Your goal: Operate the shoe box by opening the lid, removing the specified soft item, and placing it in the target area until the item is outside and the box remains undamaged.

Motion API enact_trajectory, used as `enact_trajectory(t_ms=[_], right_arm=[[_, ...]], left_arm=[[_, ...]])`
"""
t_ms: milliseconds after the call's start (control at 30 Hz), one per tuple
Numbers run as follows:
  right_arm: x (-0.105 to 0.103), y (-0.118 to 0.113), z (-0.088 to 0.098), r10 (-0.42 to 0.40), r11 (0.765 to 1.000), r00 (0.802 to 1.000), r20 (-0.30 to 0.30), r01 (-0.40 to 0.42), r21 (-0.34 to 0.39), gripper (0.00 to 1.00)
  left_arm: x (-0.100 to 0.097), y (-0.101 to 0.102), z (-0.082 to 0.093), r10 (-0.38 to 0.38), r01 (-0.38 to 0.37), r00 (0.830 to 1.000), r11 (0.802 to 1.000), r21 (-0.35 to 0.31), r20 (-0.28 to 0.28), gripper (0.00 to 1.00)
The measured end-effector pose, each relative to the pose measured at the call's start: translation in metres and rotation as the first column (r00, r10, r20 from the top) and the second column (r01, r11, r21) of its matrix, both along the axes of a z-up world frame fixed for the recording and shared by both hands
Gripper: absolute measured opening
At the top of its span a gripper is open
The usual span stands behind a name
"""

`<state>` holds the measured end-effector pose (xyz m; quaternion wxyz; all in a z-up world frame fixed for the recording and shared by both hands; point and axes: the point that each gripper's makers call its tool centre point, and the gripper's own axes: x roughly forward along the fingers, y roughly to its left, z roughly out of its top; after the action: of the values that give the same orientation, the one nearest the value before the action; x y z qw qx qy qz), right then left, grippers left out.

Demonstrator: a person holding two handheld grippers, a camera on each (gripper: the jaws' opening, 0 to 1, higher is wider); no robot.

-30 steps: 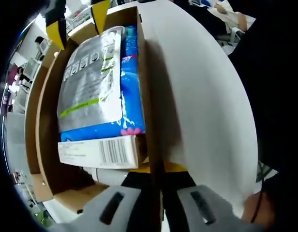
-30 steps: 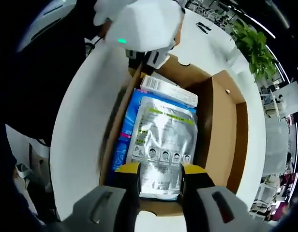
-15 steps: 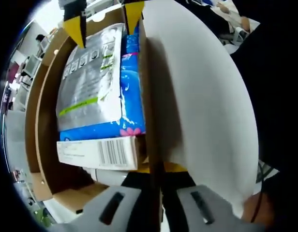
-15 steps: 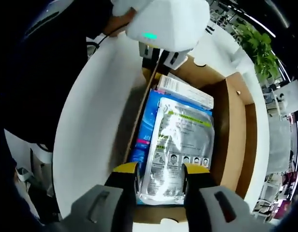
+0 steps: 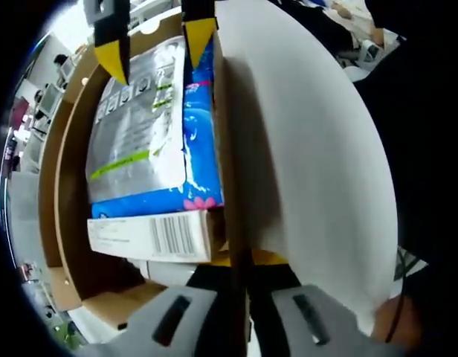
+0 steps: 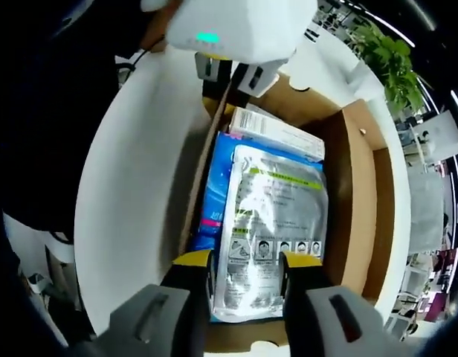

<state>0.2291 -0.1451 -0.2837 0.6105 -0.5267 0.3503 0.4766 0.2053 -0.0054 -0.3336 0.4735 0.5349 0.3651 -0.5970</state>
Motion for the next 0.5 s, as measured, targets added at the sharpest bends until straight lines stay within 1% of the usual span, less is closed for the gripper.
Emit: enact_trajectory(t_ms=[167, 233, 367, 467, 500], right_arm=[[0.0, 0.0, -0.0033, -0.029, 0.999, 0.999, 0.031, 0.028, 0.022, 0.31], [-0.0007, 0.0, -0.0046, -0.043, 0.999, 0.999, 0.032, 0.042, 0.032, 0.29], [-0.0001, 0.0006, -0.0048, -0.061, 0.997, 0.996, 0.06, 0.058, 0.043, 0.28], [0.0018, 0.0009, -0.0043, -0.066, 0.997, 0.993, 0.097, 0.061, 0.045, 0.28], [0.0032, 0.0013, -0.0037, -0.065, 0.997, 0.991, 0.119, 0.06, 0.049, 0.28]], left_arm=[[0.0001, 0.0003, -0.0007, -0.003, 0.003, 1.0, 1.0, -0.002, -0.002, 0.03], [0.0002, 0.0011, -0.0014, -0.002, 0.002, 1.0, 1.0, -0.001, -0.002, 0.03], [0.0005, 0.0018, -0.0021, -0.001, 0.001, 1.0, 1.0, -0.001, -0.003, 0.03], [0.0009, 0.0023, -0.0029, 0.001, -0.001, 1.0, 1.0, 0.0, -0.005, 0.03], [0.0009, 0.0025, -0.003, 0.0, 0.0, 1.0, 1.0, 0.0, -0.005, 0.03]])
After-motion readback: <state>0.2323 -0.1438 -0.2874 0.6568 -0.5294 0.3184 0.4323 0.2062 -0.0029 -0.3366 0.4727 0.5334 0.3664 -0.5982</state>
